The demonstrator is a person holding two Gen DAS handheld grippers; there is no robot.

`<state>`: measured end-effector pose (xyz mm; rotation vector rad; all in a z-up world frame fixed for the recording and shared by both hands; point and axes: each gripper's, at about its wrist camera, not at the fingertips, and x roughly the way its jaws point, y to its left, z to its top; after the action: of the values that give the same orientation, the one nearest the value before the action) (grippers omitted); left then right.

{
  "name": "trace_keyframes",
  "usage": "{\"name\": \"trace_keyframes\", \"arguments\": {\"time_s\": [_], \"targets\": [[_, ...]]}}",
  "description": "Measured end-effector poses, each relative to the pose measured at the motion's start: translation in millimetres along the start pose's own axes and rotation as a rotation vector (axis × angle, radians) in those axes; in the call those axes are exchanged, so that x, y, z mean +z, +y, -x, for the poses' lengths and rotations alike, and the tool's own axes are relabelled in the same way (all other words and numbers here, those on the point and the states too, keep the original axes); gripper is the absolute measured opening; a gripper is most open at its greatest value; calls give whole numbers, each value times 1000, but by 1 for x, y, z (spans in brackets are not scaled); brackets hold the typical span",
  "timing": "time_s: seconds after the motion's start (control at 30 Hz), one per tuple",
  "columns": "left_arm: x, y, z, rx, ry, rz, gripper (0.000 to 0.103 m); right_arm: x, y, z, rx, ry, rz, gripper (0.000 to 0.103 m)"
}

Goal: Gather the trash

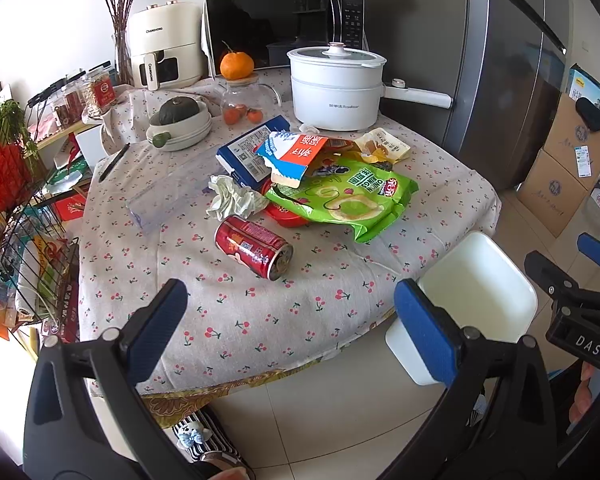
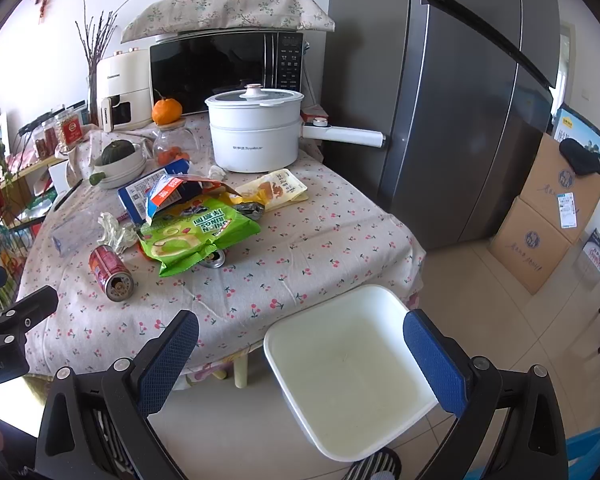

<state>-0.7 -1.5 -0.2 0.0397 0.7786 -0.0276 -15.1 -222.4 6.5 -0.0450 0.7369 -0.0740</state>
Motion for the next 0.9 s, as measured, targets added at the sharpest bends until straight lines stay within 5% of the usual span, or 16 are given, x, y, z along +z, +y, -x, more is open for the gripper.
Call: {"name": "trace_keyframes", "arguments": {"time_s": [0.9], "targets": [[1, 0, 2, 3, -8, -4, 103, -2, 1, -1, 0, 2, 0, 103]]}}
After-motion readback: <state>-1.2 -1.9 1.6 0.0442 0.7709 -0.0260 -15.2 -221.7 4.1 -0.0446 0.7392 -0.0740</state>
